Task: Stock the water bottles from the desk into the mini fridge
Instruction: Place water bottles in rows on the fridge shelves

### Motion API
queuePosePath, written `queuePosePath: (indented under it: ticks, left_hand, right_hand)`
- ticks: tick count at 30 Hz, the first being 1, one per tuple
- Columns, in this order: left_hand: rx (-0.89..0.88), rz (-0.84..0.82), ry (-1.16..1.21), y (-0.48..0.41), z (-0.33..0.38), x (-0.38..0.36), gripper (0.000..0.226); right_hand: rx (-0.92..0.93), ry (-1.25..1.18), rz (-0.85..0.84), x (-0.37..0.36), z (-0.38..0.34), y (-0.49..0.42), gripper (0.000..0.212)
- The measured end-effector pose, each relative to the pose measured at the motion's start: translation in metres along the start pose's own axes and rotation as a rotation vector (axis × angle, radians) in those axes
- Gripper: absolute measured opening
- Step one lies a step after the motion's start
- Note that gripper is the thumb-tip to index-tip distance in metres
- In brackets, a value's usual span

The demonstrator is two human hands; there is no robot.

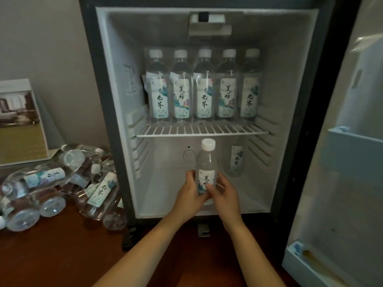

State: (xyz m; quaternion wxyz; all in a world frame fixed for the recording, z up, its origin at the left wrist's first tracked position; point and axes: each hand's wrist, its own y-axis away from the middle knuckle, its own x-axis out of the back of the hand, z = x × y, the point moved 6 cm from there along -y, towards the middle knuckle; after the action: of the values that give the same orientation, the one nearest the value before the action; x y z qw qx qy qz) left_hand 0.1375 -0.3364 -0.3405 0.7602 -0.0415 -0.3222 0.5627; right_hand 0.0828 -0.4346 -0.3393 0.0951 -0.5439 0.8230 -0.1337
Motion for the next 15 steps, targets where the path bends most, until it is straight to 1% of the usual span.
queuePosePath:
  ticks: [2,6,9,11,15]
  left_hand:
    - [0.009,-0.022,-0.011,-0.014,-0.001,-0.008,0.054]
    - [0.034,-0.047,-0.018,-0.04,-0.005,-0.021,0.052]
    - [0.064,-0.061,-0.009,-0.058,-0.008,-0.027,0.056]
    - [0.077,-0.068,0.003,-0.069,-0.009,-0.032,0.057]
    - [0.114,-0.031,0.0,-0.09,-0.015,-0.04,0.06]
  right_hand:
    - [-0.031,-0.009,0.099,0.006,0.005,-0.009,0.04]
    - [-0.128,0.049,0.258,0.009,0.016,-0.028,0.043]
    - [-0.147,0.08,0.369,0.014,0.02,-0.04,0.033]
    - [-0.161,0.1,0.393,0.016,0.023,-0.048,0.032]
    - [-0.169,0.09,0.412,0.019,0.027,-0.069,0.043]
